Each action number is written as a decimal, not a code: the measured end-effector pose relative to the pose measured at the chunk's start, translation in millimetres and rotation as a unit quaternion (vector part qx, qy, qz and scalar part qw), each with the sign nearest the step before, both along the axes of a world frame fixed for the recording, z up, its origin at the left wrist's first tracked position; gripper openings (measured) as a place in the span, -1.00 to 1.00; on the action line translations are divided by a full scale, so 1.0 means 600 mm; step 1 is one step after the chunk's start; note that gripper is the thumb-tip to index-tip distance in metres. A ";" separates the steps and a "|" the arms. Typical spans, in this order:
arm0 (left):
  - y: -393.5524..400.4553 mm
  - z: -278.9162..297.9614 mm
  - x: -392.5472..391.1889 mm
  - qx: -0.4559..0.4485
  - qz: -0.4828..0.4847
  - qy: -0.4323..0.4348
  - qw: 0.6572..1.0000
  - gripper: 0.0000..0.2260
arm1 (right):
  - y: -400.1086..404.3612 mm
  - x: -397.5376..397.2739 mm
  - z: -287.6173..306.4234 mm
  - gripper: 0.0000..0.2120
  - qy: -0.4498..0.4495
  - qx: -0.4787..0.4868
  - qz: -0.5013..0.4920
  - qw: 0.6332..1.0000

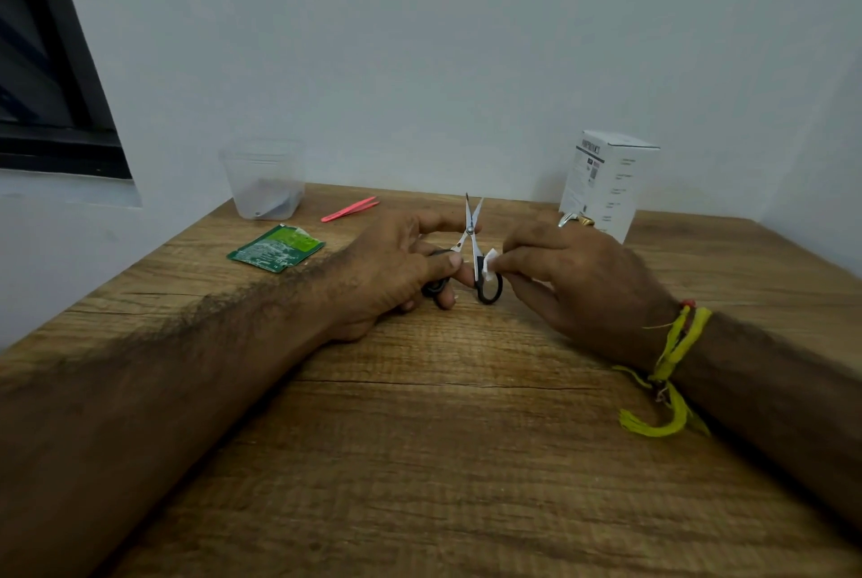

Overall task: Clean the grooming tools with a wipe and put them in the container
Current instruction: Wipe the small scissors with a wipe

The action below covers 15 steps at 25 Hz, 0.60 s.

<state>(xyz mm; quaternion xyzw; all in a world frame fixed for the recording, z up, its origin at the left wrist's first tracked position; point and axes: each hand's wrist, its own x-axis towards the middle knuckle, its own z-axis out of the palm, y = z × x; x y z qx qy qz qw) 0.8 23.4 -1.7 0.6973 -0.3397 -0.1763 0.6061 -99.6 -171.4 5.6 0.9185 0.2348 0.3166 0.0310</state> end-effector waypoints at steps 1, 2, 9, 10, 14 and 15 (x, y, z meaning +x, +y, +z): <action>-0.001 0.001 -0.001 0.001 -0.002 0.002 1.000 -0.63 | -0.001 -0.002 0.001 -0.87 0.005 -0.005 0.000 1.000; 0.001 0.001 -0.001 0.002 -0.001 0.002 1.000 -0.63 | -0.001 -0.005 0.002 -0.88 0.012 -0.013 0.001 1.000; 0.002 0.004 -0.013 -0.004 0.028 -0.005 1.000 -0.62 | 0.034 -0.017 -0.001 -0.87 0.066 0.153 -0.101 0.981; 0.002 0.004 -0.015 -0.006 0.034 -0.004 0.999 -0.62 | 0.043 -0.017 -0.002 -0.88 0.082 0.230 -0.128 0.961; -0.009 0.000 -0.030 -0.022 0.070 -0.001 0.997 -0.62 | 0.072 -0.014 -0.005 -0.91 0.145 0.363 -0.204 0.897; -0.012 -0.001 -0.033 -0.029 0.081 0.001 0.996 -0.62 | 0.076 -0.014 -0.003 -0.90 0.155 0.390 -0.214 0.882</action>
